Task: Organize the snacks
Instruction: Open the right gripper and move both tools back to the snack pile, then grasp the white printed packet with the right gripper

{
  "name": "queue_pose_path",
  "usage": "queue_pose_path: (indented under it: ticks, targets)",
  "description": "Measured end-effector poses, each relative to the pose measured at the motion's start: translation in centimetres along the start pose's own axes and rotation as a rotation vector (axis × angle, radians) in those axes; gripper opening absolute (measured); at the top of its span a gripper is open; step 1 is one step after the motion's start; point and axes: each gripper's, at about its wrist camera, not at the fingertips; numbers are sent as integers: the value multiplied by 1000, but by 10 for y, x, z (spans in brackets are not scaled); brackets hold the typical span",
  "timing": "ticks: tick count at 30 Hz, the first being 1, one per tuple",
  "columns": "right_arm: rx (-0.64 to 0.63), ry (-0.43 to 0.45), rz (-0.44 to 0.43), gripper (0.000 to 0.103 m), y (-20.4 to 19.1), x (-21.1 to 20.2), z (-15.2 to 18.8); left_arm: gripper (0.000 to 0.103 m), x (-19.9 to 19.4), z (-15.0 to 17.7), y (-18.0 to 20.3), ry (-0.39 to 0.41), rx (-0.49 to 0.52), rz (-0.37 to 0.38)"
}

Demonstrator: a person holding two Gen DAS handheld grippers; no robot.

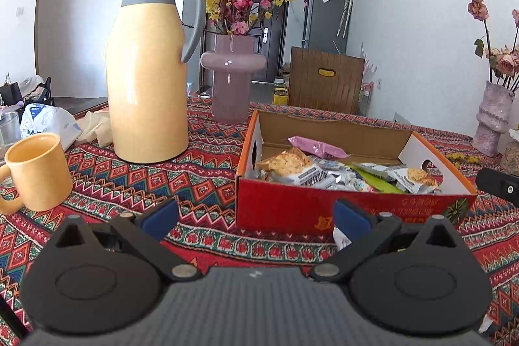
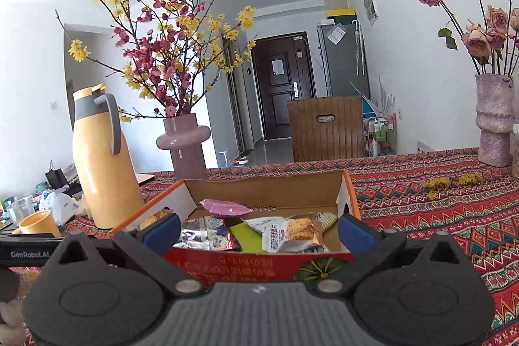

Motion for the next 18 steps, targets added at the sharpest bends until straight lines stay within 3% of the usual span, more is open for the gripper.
queue_pose_path:
  ticks: [8,18]
  targets:
    - [74,-69,70,103,23,-3,25,103,13,27,-11,-45,21,-16]
    - [130,-40,223,103,33,-6,41,103,15,32,-18,-50,-16,16]
Point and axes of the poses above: each gripper's, at about its wrist camera, not at the fingertips, and x roughly the way its jaws point, y to its right, z to its underside, and after that the axes turned 6 degrees about -z, right-handed
